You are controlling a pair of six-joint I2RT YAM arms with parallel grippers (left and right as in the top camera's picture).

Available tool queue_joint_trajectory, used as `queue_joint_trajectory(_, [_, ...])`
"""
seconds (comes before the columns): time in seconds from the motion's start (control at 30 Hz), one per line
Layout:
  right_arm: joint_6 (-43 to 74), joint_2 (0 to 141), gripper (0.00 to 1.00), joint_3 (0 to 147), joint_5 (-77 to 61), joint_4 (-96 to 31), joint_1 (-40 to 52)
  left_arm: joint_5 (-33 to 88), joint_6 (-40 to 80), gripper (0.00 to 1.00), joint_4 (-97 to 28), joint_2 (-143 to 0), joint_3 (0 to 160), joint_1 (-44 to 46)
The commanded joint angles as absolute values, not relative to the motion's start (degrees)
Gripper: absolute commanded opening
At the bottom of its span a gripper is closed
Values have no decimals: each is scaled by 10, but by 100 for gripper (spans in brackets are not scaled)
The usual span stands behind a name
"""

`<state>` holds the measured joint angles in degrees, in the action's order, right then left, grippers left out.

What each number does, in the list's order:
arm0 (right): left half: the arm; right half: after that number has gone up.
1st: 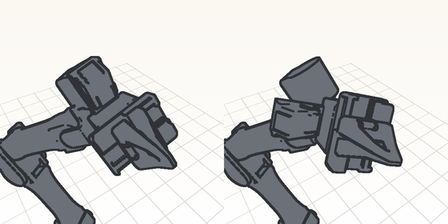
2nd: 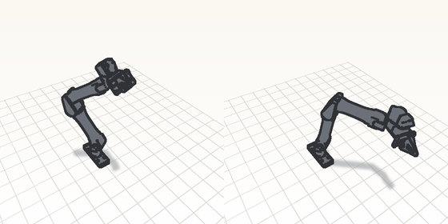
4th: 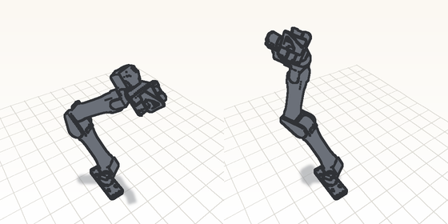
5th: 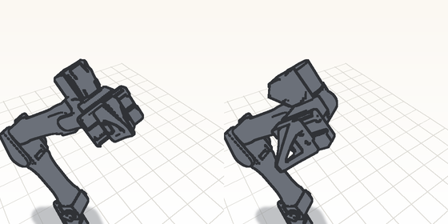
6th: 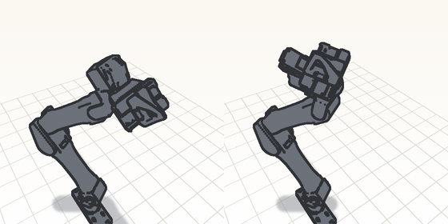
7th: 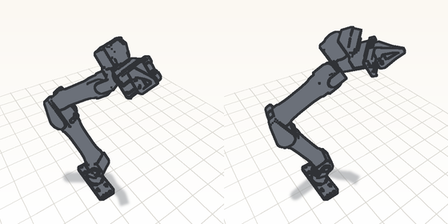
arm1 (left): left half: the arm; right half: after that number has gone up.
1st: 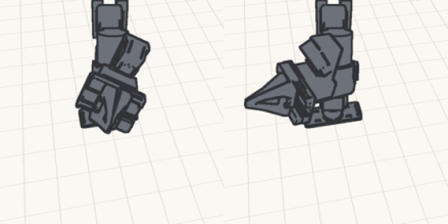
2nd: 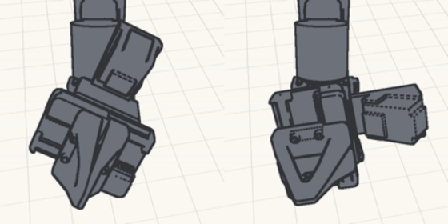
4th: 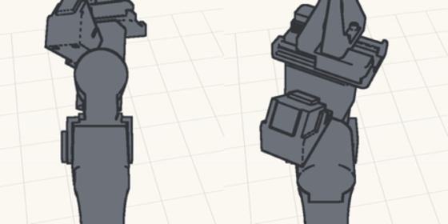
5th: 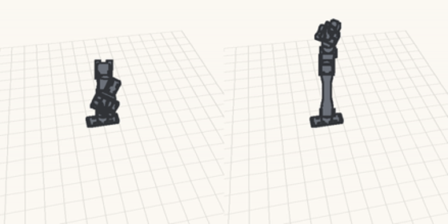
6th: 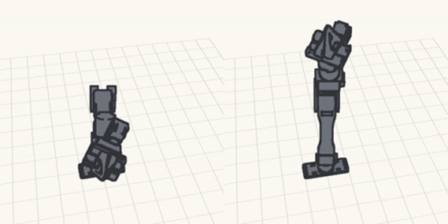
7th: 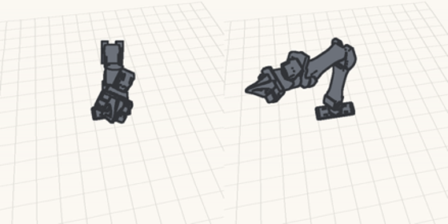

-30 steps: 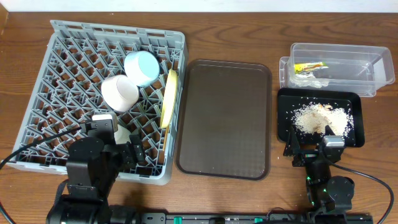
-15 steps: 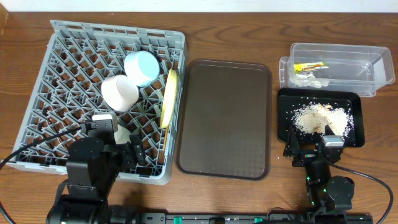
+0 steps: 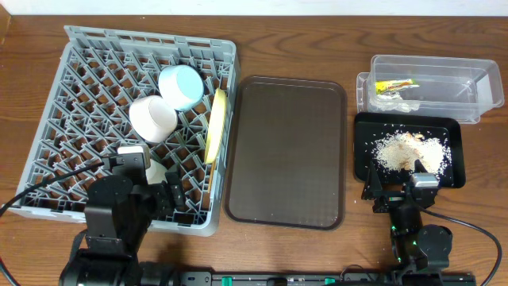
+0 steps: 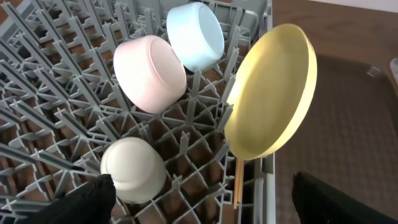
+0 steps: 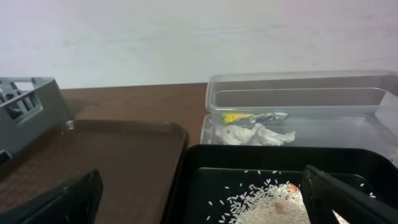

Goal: Sort waste into correct bins and load items into the dishwasher

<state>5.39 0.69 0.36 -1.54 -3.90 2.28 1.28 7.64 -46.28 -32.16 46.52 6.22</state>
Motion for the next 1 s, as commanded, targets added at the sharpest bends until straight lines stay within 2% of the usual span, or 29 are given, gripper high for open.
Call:
queue_joint_trajectory(0.0, [46,3,99,3,-20,-42,33,6,72,91,-474,-284,446,65])
queue_joint_trajectory(0.17, [46,3,99,3,-20,-42,33,6,72,91,-377,-189,313,65])
queue_joint_trajectory(0.33, [46,3,99,3,-20,-42,33,10,81,91,-227,-105,172,65])
queue_joint_trajectory(0.7, [46,3,99,3,-20,-42,33,8,69,91,10,-8,1,65])
queue_joint_trajectory(0.97, [46,3,99,3,-20,-42,33,8,46,91,-41,-1,2,65])
